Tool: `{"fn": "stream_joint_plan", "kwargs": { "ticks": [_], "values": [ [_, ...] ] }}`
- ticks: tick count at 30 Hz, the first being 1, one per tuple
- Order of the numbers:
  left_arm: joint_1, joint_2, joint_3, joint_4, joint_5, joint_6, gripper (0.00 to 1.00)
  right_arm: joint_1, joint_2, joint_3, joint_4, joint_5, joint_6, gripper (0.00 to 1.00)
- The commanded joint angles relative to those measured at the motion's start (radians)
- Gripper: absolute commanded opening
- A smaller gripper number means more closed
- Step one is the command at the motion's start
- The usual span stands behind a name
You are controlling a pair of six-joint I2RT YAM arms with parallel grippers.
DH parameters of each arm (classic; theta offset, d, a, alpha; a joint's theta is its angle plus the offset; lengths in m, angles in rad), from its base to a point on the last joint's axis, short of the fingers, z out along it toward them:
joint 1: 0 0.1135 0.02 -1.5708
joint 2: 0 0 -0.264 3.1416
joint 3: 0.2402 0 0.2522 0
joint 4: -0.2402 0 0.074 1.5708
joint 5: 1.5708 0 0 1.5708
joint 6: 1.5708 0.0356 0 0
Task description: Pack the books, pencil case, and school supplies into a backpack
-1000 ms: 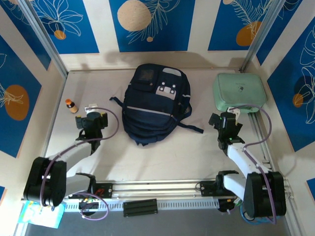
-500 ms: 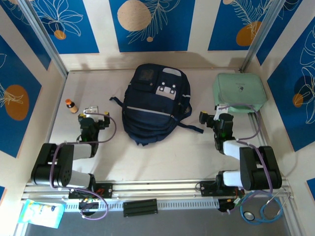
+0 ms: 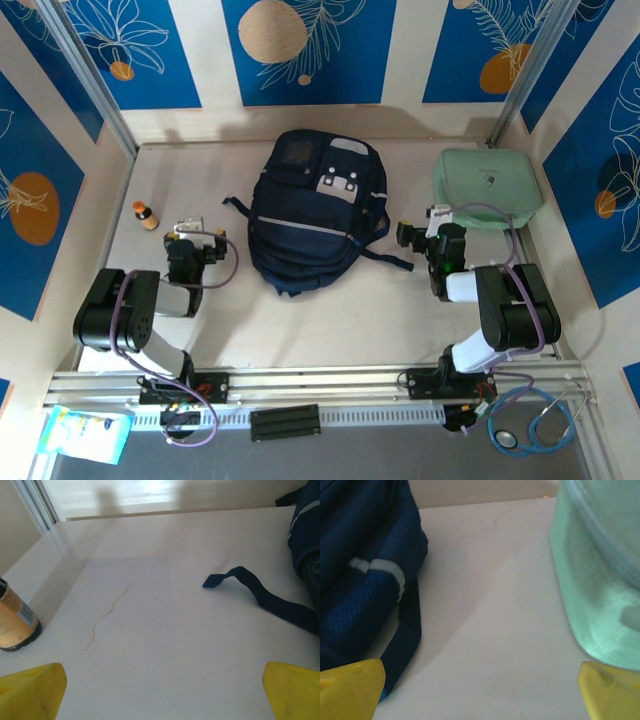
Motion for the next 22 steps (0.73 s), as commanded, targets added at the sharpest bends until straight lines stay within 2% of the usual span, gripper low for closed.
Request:
{"fn": "stream_joint_plan", "kwargs": {
  "ticks": [1,22],
  "values": [
    [-0.018,0.006,0.044,-0.042,-0.021,0.014,1.00,-0.010,-0.001,0.016,-0.007,0.005,0.011,0.99],
    [-0.017,0.008,0.048,-0.049,-0.018,0.010,1.00,-0.010,-0.001,0.016,-0.009,0.006,0.011,0.99]
  ]
}}
